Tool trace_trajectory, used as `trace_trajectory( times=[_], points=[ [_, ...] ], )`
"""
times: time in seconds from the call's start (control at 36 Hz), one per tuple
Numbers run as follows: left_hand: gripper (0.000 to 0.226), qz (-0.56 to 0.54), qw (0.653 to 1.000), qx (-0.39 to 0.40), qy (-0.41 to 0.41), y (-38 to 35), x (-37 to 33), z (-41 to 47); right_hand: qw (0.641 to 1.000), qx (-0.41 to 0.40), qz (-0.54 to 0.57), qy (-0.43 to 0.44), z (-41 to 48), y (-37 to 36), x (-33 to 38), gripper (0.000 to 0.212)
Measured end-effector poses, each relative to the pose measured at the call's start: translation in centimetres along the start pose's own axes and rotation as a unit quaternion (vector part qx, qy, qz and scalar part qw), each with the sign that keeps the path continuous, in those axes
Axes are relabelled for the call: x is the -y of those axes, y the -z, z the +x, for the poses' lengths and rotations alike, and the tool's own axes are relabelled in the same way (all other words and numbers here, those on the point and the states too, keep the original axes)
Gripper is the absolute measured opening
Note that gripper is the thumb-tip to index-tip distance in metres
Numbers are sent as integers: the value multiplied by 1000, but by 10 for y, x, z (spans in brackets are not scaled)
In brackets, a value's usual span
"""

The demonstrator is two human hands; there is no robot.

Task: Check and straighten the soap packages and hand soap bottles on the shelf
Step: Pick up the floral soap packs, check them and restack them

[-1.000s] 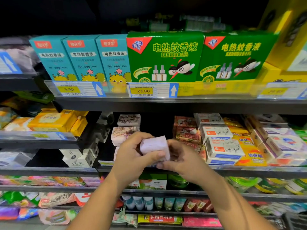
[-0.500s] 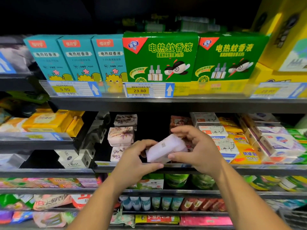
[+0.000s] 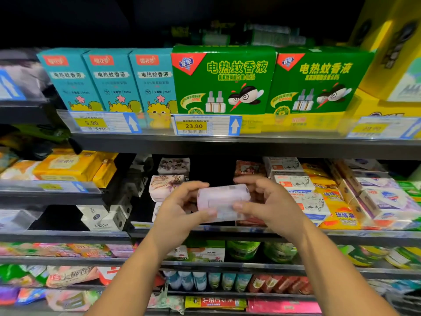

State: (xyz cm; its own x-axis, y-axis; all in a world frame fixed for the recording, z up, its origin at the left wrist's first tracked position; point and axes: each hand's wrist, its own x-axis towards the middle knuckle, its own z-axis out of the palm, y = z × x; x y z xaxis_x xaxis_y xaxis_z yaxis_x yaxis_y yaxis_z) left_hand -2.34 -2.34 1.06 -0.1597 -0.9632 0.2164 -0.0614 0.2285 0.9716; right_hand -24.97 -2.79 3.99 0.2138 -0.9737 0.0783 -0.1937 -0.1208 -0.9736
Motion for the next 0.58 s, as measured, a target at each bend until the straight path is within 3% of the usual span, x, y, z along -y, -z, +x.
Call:
trace_trajectory(
  times=[0.11, 0.22, 0.31, 0.42, 0.58],
  points=[
    [34, -94, 992, 19, 81, 0, 1, 9, 993, 62, -55, -83, 11, -4, -1, 19],
    [31, -39, 994, 40, 95, 10, 13, 18, 977, 70, -179, -89, 21, -4, -4, 27],
    [31, 110, 991, 71, 41, 20, 15, 23, 960, 71, -264, -56, 25, -6, -3, 39],
    [29, 370, 919, 101, -95, 29, 31, 29, 913, 86, -398, -11, 29, -13, -2, 40],
    [36, 430, 879, 76, -189, 28, 68, 29, 869, 117, -479, 34, 40, -16, -15, 39]
  ],
)
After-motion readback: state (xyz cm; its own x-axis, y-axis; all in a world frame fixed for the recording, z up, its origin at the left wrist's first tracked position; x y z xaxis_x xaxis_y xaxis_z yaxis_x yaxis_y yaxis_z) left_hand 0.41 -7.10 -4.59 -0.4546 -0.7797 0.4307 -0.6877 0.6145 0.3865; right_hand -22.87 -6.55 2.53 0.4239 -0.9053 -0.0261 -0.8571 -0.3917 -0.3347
